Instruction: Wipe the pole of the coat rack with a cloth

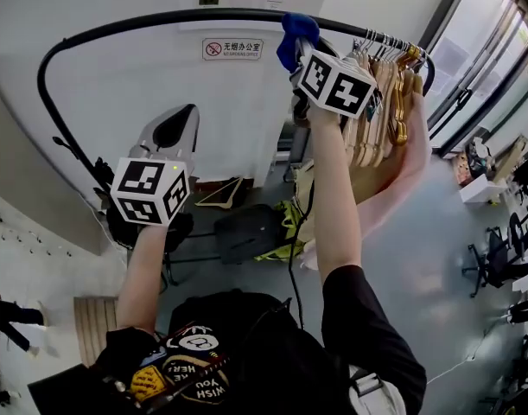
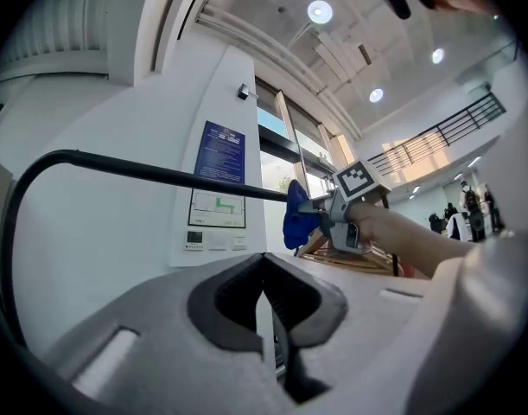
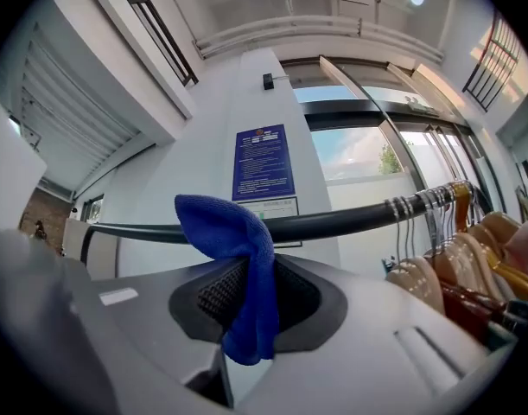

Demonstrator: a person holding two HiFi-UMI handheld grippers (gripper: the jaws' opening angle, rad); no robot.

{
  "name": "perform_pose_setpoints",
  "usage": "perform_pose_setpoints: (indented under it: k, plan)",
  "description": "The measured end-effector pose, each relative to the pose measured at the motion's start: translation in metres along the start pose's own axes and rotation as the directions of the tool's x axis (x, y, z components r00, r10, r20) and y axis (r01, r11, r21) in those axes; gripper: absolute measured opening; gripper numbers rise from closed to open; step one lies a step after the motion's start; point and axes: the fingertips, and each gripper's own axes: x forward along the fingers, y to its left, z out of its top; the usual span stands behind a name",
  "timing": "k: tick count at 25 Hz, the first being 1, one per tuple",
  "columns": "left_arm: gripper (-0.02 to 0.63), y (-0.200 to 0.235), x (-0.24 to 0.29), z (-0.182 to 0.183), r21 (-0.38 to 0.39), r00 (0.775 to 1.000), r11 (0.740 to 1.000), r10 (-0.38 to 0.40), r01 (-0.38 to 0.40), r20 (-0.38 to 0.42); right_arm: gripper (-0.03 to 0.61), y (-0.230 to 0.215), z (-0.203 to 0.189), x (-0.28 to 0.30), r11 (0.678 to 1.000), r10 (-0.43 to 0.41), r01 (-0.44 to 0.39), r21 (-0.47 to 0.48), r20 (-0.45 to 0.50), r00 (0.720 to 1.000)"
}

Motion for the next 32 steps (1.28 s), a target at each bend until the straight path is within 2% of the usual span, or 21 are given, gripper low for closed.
perform_pose_setpoints:
  k: [3,6,12,18,22,26,32]
  plan:
    - [0.003,-0.008,0.018,-0.003,0.010,1.000,1.000,-0.008,0.008,-0.013,0.078,-0.023,-0.002,-0.001,0.999,-0.026,0.026,-0.019,-0.011,1.000]
    - [0.002,-0.020,0.024,-0.002,0.006,1.000,1.000,-0.013,0.013,-0.010,0.078,-0.026,-0.004,0.001,0.999,-0.017,0.016,-0.042,-0.024,1.000]
    - [0.003,-0.021,0.010,-0.002,0.012,1.000,1.000,-0.001,0.001,-0.015,0.077,0.010,0.006,-0.004,0.998,0.043,-0.043,-0.055,0.010,0.999]
    - [0.002,0.016,-0.025,0.006,0.013,0.997,0.997,0.078,-0.078,0.004,0.077,0.105,-0.002,0.013,0.980,0.197,-0.197,-0.041,-0.011,0.980]
    - [0.003,0.038,-0.058,0.013,0.021,0.992,0.992,0.125,-0.126,0.010,0.077,0.168,-0.008,0.024,0.963,0.267,-0.268,-0.043,-0.027,0.963]
    - [0.002,0.083,-0.104,0.022,0.033,0.974,0.974,0.224,-0.225,0.029,0.077,0.252,-0.018,0.043,0.927,0.372,-0.373,-0.037,-0.031,0.928]
    - [0.002,0.133,-0.148,0.027,0.045,0.951,0.950,0.309,-0.310,0.030,0.077,0.347,-0.030,0.066,0.888,0.455,-0.458,-0.039,-0.053,0.889]
